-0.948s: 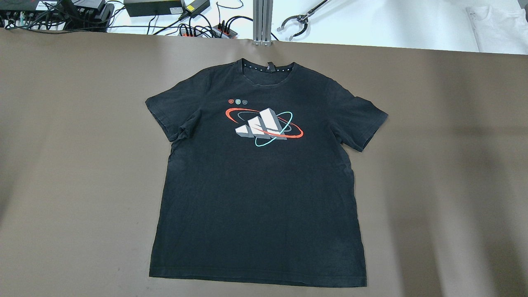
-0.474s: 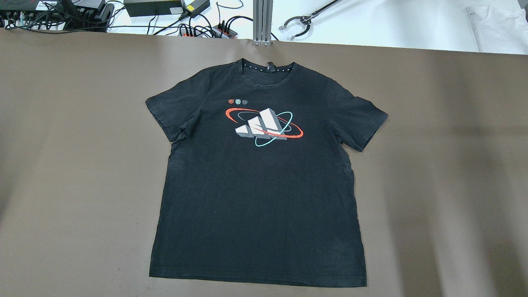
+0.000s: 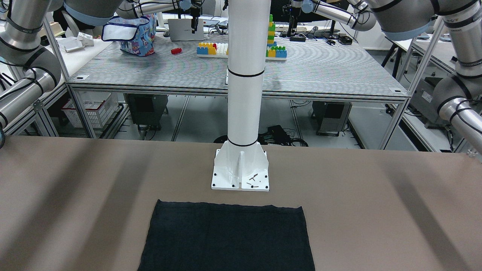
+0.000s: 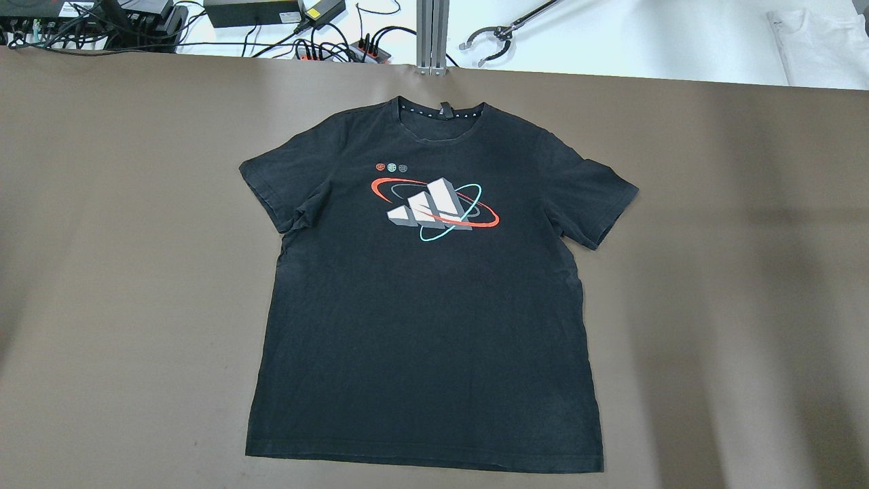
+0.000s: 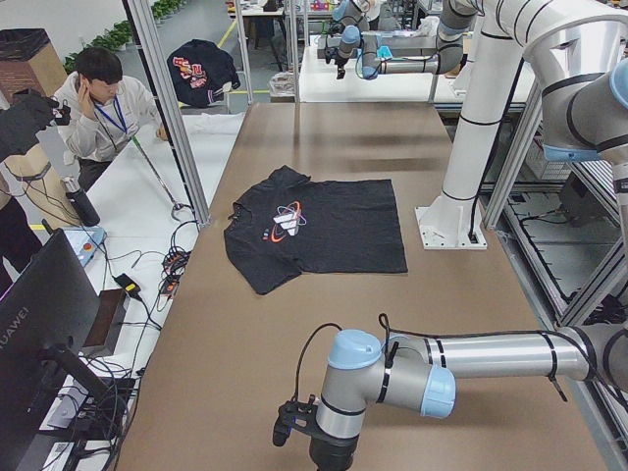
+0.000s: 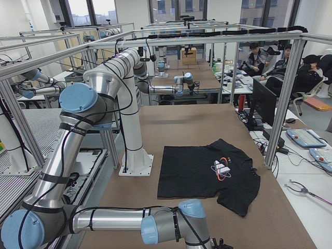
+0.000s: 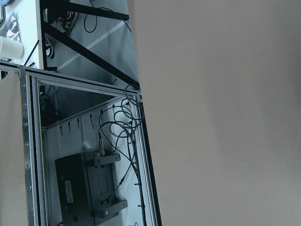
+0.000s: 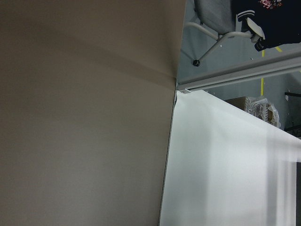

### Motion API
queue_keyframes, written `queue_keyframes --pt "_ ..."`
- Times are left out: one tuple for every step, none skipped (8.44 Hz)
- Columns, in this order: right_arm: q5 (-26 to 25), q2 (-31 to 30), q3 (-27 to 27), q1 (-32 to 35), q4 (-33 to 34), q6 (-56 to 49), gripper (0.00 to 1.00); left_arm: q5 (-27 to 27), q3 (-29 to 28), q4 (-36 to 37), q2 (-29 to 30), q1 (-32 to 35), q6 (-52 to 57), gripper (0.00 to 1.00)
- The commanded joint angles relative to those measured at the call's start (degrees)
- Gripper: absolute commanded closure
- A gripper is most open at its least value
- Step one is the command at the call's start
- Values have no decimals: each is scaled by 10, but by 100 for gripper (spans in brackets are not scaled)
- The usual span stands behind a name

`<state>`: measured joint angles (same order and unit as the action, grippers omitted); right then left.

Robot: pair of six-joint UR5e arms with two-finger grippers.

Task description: Fold clothes

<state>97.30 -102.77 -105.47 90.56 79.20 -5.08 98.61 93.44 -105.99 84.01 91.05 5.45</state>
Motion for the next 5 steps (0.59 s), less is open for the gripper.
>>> queue_keyframes --pt "2 10 -13 -1 -1 0 6 1 9 0 5 0 1 0" --pt "1 13 -13 -1 -2 0 6 2 20 0 5 0 -1 0" --pt "1 27 -21 -2 -2 2 6 3 33 1 5 0 -1 0" --pt "3 37 -25 -2 -2 2 6 1 39 0 10 -2 -6 0" --pt "12 41 -25 -3 -5 2 6 3 43 3 31 -2 -7 0"
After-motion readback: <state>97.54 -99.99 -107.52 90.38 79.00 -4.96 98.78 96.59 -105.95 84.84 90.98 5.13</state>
